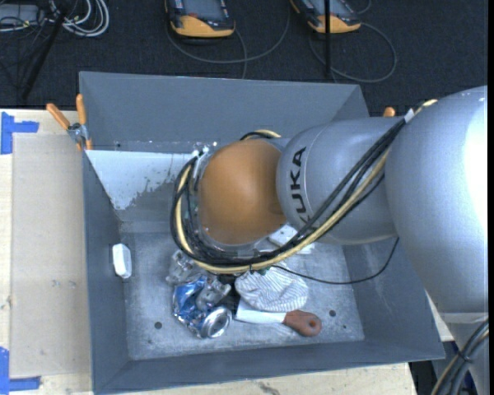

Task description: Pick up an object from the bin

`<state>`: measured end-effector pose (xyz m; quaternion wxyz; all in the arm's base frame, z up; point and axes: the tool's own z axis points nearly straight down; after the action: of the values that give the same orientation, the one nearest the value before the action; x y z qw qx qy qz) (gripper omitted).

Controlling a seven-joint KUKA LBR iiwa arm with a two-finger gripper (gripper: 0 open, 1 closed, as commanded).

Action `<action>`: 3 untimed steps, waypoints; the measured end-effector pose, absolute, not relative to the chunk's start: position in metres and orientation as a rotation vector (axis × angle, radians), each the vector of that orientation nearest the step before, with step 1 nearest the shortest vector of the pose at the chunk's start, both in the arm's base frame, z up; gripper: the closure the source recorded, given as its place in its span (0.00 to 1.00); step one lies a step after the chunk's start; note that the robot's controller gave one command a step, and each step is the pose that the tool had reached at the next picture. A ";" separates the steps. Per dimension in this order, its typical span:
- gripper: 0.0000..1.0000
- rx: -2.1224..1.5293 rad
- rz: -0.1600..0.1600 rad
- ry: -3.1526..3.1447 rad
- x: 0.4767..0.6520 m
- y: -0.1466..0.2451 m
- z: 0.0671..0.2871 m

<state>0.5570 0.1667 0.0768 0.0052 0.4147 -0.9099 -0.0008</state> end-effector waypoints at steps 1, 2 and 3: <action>1.00 1.298 -0.003 -2.849 0.557 0.167 0.077; 1.00 1.298 -0.002 -2.850 0.556 0.166 0.080; 1.00 1.300 -0.002 -2.855 0.556 0.166 0.088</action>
Offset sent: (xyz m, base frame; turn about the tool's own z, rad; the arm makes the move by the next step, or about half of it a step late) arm -0.0001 -0.0001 0.0315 0.0000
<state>0.5562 0.1663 0.0883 0.0022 0.4143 -0.9101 -0.0006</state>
